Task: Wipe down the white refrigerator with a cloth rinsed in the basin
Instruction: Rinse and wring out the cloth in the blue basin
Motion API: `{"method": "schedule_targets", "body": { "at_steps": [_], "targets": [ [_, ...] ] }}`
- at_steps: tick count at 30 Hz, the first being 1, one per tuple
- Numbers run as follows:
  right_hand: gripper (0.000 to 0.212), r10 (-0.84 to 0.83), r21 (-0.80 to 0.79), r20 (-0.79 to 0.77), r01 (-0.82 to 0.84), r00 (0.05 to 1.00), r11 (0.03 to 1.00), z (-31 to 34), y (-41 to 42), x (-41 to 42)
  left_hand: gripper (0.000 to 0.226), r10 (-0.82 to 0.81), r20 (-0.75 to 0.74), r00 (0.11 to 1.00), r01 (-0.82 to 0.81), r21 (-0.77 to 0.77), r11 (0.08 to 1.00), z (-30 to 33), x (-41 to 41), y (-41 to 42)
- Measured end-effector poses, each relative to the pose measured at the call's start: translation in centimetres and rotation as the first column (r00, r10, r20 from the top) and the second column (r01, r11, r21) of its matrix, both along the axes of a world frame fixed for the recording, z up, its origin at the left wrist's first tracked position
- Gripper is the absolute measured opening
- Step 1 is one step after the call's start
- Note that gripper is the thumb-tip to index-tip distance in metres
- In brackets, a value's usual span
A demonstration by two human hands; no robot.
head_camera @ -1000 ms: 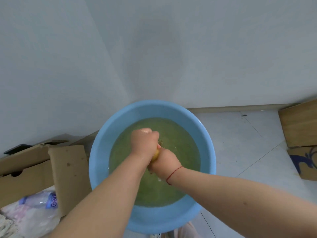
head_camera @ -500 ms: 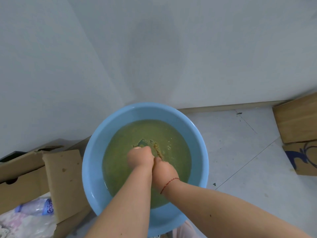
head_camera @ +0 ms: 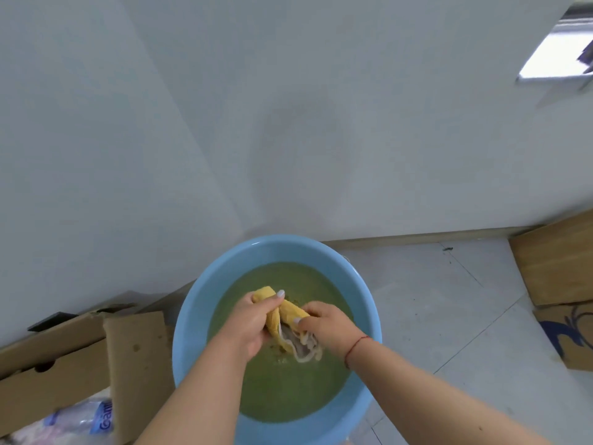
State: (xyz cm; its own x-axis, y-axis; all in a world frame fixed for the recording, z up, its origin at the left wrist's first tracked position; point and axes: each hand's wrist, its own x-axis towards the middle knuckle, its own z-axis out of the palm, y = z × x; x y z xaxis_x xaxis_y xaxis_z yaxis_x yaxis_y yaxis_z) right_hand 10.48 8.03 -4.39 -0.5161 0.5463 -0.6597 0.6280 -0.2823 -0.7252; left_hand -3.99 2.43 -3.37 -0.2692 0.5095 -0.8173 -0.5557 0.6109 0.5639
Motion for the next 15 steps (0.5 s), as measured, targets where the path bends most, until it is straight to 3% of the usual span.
{"method": "schedule_targets", "body": {
  "at_steps": [2,4,8,11,15],
  "targets": [
    [0.018,-0.081,-0.069,-0.05,0.077,0.995,0.995,1.1,1.1,0.7,0.029,0.03,0.066,0.997,-0.035,0.072,0.997,0.9,-0.9,-0.1],
    [0.027,-0.131,-0.023,-0.037,0.131,0.991,0.991,1.6,1.9,1.1,0.033,0.024,0.07,0.997,-0.033,0.121,0.992,1.8,-1.3,0.0],
    [0.02,-0.317,0.042,-0.098,0.322,0.943,0.946,3.1,3.0,1.4,0.042,-0.056,-0.01,0.998,0.057,0.182,0.982,3.9,-1.9,0.0],
    [0.018,-0.537,-0.152,-0.188,0.516,0.823,0.843,5.1,3.0,1.2,0.036,-0.209,-0.123,0.97,0.229,0.176,0.957,4.8,-2.0,-0.7],
    [0.029,-0.715,-0.49,-0.216,0.559,0.665,0.668,7.8,1.6,0.9,0.041,-0.511,-0.428,0.745,0.577,0.03,0.816,5.5,-1.7,-2.0]
  ]
}}
